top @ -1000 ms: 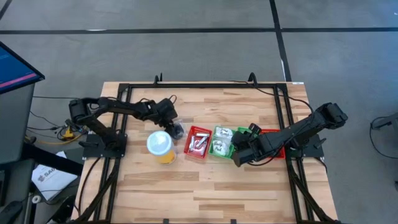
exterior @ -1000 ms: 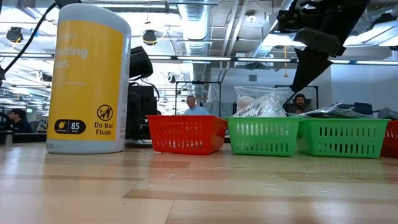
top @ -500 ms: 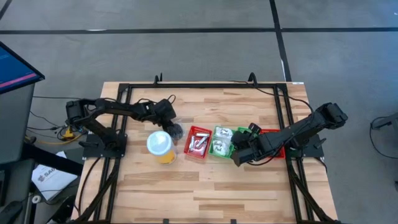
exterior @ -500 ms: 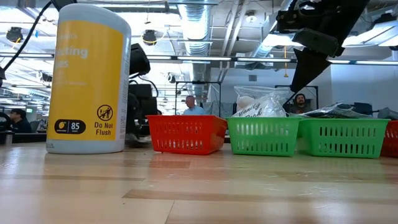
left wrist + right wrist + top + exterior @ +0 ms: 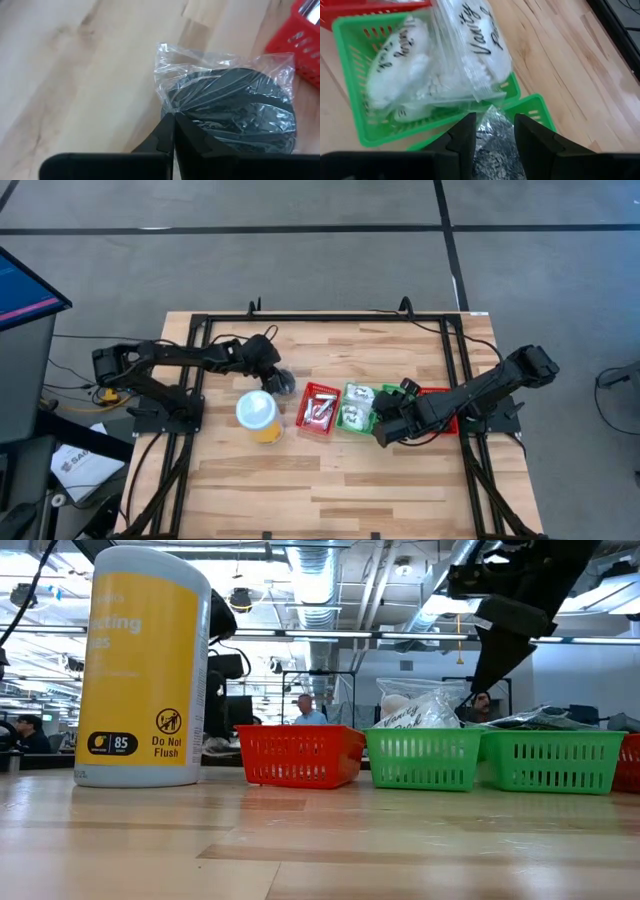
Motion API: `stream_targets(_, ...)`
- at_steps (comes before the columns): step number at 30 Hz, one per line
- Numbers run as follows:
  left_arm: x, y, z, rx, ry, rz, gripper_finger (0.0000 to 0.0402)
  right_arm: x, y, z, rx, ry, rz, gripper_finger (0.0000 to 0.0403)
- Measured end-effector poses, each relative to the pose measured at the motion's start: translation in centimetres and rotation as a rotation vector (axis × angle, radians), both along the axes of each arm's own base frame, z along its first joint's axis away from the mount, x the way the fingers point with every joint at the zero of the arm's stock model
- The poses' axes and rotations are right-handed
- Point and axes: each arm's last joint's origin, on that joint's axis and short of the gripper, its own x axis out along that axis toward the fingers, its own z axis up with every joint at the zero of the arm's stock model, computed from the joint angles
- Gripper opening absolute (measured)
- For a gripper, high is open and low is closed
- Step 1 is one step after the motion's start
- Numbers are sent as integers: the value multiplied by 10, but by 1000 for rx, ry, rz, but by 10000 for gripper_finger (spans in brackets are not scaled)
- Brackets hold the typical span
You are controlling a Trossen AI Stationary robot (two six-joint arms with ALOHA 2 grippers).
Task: Pick & Place Travel size toiletries
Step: Put the black hairbrush into the right green bin
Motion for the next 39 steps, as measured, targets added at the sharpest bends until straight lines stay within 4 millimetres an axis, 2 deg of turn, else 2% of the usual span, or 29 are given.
stream_targets(7,-4,1,21,87,-64,40,0,1,-6,-1,-3,7,-21,123)
stream_targets(15,-6,2,79,223,-261,86,0,9,-10,0,11,-48,-17,123)
stream_targets(19,-8,-3,99,257,-338,80,0,20,-15,3,13,-107,20,123)
stream_targets(29,0,-25,120,427,-456,43,0,57,-37,22,-17,-386,97,123)
stream_targets(39,10,-55,132,641,-471,61,0,80,-52,51,-86,-702,131,123)
